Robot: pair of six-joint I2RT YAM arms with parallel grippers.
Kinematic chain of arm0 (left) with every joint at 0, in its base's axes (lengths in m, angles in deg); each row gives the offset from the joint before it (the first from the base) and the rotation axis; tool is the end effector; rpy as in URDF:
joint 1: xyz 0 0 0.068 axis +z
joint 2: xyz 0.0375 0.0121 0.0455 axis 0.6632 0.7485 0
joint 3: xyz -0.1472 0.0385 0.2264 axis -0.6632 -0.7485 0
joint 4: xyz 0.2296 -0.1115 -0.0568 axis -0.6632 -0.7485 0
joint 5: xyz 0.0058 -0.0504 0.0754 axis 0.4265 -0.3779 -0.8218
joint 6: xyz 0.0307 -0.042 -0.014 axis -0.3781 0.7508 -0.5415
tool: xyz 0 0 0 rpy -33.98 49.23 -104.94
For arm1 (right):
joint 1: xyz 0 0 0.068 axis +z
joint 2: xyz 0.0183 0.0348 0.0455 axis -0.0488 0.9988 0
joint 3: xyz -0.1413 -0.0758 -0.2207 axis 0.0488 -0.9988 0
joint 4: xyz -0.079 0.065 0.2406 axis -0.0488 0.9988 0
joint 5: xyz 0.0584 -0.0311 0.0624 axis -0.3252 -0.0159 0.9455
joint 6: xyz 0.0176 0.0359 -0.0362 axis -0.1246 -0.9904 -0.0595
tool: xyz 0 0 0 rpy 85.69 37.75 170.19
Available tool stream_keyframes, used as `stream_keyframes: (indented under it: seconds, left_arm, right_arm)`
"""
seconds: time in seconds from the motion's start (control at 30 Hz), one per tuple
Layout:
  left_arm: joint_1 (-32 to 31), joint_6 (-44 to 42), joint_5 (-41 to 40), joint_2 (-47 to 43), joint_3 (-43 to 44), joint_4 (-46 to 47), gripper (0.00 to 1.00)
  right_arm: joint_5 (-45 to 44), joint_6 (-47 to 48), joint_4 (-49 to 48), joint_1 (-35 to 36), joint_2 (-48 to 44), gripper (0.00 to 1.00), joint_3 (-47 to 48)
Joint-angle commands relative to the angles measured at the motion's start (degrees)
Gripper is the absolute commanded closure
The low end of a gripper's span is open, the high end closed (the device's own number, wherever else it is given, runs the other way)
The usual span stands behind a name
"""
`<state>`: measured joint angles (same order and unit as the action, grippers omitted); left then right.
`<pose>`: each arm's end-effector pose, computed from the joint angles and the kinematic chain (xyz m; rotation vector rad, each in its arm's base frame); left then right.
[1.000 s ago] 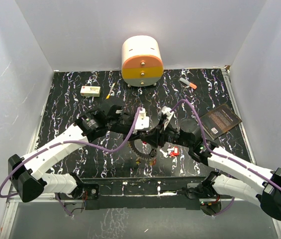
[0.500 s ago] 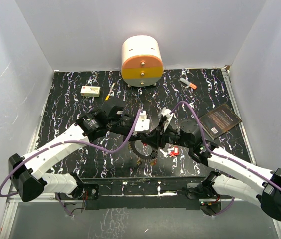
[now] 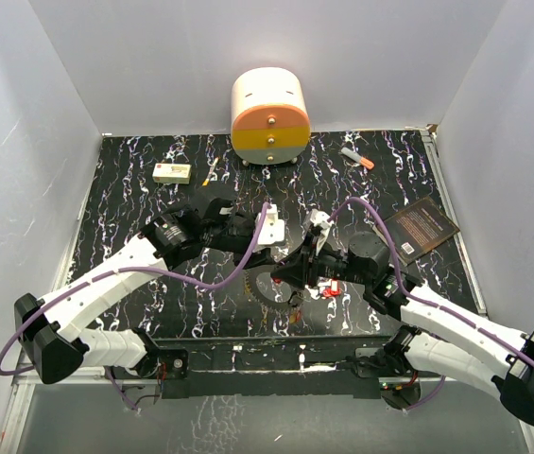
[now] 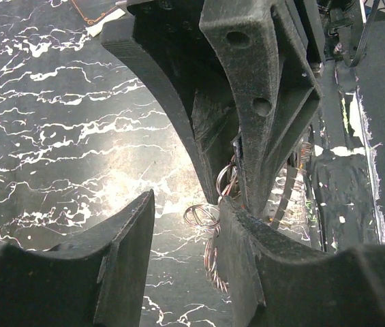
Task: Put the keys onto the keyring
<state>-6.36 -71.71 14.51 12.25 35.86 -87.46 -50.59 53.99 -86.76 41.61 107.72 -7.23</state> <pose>0.1696 -0.2163 0.3593 1.6024 1.3155 -0.7411 0.1364 0.1576 0.2690 -0.8244 1.6811 1.1987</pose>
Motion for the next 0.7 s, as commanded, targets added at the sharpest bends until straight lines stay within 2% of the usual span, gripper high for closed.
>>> stream_keyframes:
  seconds: [0.0, 0.67]
  left_arm:
    - [0.1, -0.1, 0.9, -1.3, 1.6, 0.1, 0.58]
    - [0.1, -1.7, 7.7, 0.1, 4.1, -5.4, 0.73]
  right_arm:
    - [2.3, -0.4, -6.8, 0.3, -1.8, 0.92, 1.6]
    - [1.0, -0.1, -6.5, 0.3, -0.9, 0.92, 2.0]
